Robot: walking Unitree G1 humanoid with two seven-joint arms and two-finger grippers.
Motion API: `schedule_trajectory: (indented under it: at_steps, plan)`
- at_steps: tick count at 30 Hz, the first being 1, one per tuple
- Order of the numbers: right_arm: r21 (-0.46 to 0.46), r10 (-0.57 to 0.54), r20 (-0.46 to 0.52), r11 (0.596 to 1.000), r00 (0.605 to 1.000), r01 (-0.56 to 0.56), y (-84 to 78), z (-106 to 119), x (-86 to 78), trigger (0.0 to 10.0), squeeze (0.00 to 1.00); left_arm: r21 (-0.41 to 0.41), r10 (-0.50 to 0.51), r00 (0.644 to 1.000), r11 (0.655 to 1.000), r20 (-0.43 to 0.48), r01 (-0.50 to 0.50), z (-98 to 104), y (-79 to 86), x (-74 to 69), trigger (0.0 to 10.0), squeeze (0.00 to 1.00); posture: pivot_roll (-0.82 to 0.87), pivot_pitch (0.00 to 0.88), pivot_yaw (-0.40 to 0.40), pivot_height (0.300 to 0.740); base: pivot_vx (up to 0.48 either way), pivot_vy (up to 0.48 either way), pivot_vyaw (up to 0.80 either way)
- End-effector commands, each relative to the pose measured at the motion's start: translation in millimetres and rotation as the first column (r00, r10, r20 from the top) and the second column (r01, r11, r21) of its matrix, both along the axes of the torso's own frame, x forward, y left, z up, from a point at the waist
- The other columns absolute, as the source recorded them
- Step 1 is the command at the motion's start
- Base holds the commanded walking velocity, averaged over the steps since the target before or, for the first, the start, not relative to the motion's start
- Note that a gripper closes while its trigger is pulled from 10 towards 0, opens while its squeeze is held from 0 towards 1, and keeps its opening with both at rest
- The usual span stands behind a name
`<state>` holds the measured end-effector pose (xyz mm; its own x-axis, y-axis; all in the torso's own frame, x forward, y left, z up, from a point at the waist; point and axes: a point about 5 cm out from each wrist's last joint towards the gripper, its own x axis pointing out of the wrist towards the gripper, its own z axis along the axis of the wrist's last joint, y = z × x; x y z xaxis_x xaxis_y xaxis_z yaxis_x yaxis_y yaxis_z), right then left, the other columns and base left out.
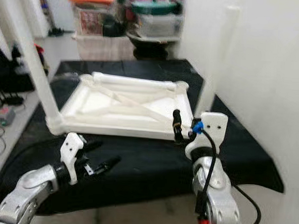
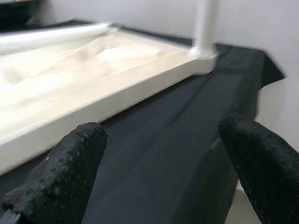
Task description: Building children table
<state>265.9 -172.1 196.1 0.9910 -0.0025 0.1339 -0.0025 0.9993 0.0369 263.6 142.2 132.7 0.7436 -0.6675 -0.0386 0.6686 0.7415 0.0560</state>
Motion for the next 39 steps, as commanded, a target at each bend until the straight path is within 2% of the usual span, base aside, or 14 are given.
schedule_trajectory:
  at_steps: [1,3,17,20,25,27,32,34,36,37,39]
  plan:
    - [-0.008,0.031,0.004,0.999,1.000,-0.031,5.3,1.0,0.8,10.0,0.00,0.004,0.004,1.000,1.000,-0.011,-0.004,-0.4,1.4,1.7,10.0,0.00,0.06,0.000,-0.044,0.740,0.000,0.480,-0.80]
    - [-0.008,0.033,0.008,0.999,0.999,-0.033,5.7,1.3,0.9,10.0,0.00,0.005,0.004,1.000,1.000,-0.009,-0.004,-0.2,1.3,1.9,10.0,0.00,0.06,0.000,-0.044,0.740,0.000,0.480,-0.80]
    - [-0.030,0.073,0.021,0.997,0.997,-0.072,14.4,0.5,5.2,10.0,0.00,-0.001,0.023,1.000,1.000,0.006,-0.023,2.7,1.9,4.3,10.0,0.00,0.07,0.000,-0.046,0.740,0.000,0.480,0.00]
    - [-0.032,0.083,0.025,0.996,0.996,-0.082,15.7,0.1,5.6,10.0,0.00,0.001,0.027,0.999,1.000,0.018,-0.027,3.7,2.0,5.1,10.0,0.00,0.07,0.000,-0.046,0.740,0.000,0.000,0.00]
    - [-0.033,0.155,0.038,0.988,0.987,-0.154,19.9,3.0,5.7,10.0,0.00,0.003,0.036,0.999,0.999,0.032,-0.037,4.4,3.5,5.3,10.0,0.00,0.07,0.000,-0.049,0.740,0.000,0.000,0.00]
    - [-0.054,0.324,0.057,0.945,0.944,-0.321,27.8,11.2,3.0,10.0,0.00,0.005,0.042,0.999,0.999,0.031,-0.042,3.4,4.6,5.6,10.0,0.00,0.07,0.000,-0.050,0.740,0.000,0.000,0.00]
    - [-0.080,0.421,0.055,0.906,0.905,-0.417,30.2,18.1,4.7,10.0,0.00,0.004,0.047,0.998,0.999,0.031,-0.047,2.3,4.2,6.3,10.0,0.00,0.08,0.000,-0.057,0.740,0.000,0.000,0.00]
    - [-0.082,0.416,0.052,0.908,0.908,-0.411,29.8,19.3,8.9,10.0,0.00,0.004,0.048,0.998,0.999,0.033,-0.049,2.1,3.9,6.5,10.0,0.00,0.08,0.000,-0.061,0.740,0.000,0.000,0.00]
    - [-0.083,0.348,0.024,0.935,0.937,-0.345,25.3,17.9,20.7,10.0,0.00,0.002,0.052,0.998,0.999,0.036,-0.052,1.9,3.3,7.2,10.0,0.00,0.09,0.000,-0.066,0.740,0.000,0.000,0.00]
    - [-0.077,0.274,-0.002,0.959,0.962,-0.273,19.9,15.5,30.0,10.0,0.00,0.001,0.059,0.998,0.998,0.037,-0.059,1.9,3.7,7.4,10.0,0.00,0.09,0.000,-0.074,0.740,0.000,0.000,0.00]
    - [-0.037,0.212,-0.023,0.976,0.977,-0.213,16.7,14.9,41.5,10.0,0.00,-0.001,0.066,0.997,0.998,0.038,-0.066,1.4,4.3,6.8,10.0,0.00,0.10,0.000,-0.077,0.740,0.000,0.000,0.00]
